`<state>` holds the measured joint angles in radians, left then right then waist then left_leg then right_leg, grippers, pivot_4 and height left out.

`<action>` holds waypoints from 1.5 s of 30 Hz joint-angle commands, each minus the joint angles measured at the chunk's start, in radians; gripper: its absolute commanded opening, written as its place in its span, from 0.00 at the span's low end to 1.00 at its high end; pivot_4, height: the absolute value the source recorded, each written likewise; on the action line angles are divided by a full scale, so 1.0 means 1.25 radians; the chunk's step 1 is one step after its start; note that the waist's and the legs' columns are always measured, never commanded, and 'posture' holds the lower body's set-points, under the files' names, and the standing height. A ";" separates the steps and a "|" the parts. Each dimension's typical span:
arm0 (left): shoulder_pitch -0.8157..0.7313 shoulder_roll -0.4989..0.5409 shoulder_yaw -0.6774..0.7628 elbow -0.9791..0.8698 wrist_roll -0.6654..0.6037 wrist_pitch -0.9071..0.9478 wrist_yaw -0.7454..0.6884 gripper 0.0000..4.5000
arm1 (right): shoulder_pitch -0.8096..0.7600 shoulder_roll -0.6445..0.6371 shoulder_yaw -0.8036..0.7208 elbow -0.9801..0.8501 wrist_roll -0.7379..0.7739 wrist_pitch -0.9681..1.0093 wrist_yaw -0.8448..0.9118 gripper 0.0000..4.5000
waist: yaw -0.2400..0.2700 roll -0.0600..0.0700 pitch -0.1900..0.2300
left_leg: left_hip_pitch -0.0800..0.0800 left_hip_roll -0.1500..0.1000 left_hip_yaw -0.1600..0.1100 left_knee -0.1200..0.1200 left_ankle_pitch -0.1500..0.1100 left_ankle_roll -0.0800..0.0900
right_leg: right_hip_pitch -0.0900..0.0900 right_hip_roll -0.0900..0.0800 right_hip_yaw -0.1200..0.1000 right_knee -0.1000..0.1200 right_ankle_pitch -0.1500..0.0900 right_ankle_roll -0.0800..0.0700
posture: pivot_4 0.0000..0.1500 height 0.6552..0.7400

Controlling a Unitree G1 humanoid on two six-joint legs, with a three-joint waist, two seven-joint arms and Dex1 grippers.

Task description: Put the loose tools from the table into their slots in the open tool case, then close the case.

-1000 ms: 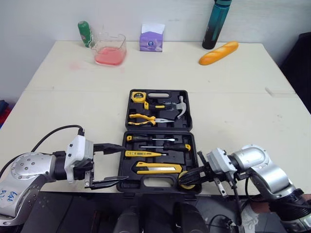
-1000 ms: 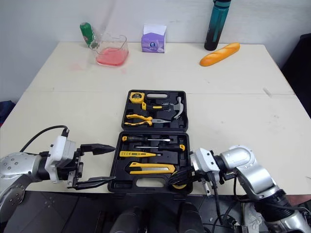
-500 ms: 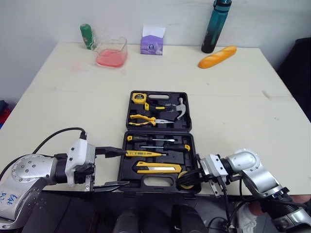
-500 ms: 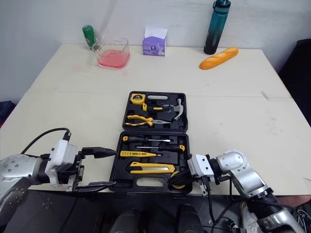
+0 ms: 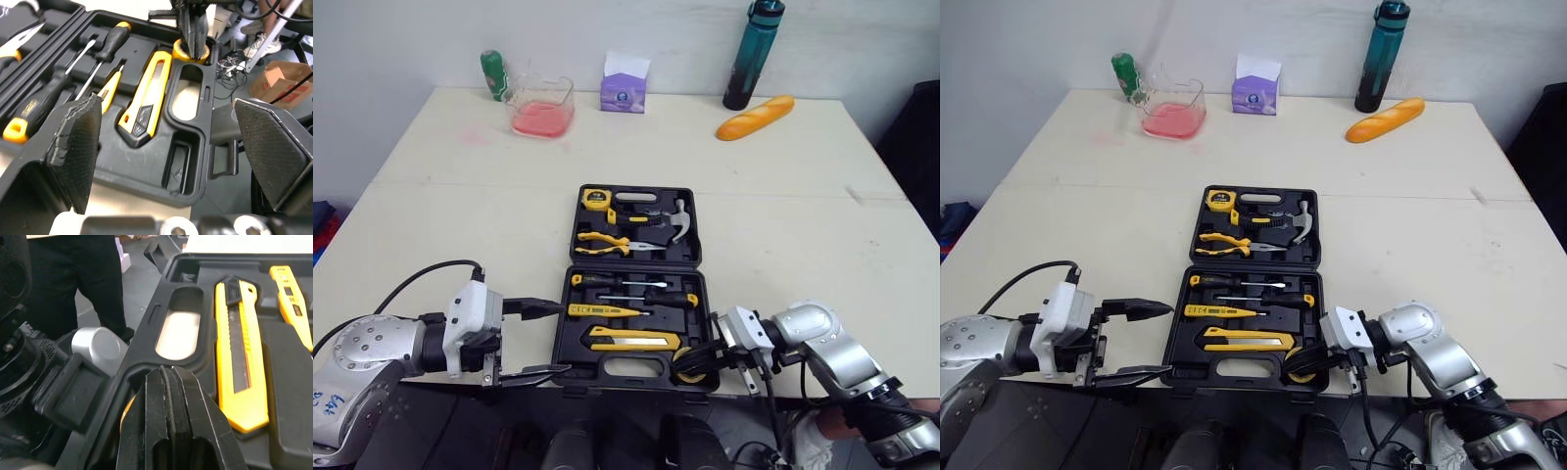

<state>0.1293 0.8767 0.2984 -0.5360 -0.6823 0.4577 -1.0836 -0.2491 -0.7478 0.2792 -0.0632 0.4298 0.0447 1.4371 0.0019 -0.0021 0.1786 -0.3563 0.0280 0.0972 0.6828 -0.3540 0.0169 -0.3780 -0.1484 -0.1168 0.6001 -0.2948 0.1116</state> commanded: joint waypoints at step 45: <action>-0.333 -0.267 -0.226 0.404 0.323 -0.054 0.287 0.01 | -0.235 0.139 -0.143 0.369 -0.208 -0.068 -0.264 0.00 | -0.007 0.003 0.005 | -0.011 0.001 0.011 0.001 0.007 0.005 | -0.016 0.010 0.001 0.009 0.002 0.002 | 1.00 1.00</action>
<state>-0.2810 0.5486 0.0336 0.0100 -0.2683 0.3860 -0.7024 -0.5276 -0.5825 0.1054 0.3985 0.1660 -0.0168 1.0959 -0.0072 0.0021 0.1849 -0.3699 0.0289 0.1106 0.6841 -0.3457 0.0229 -0.3974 -0.1364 -0.1157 0.6114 -0.2924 0.1141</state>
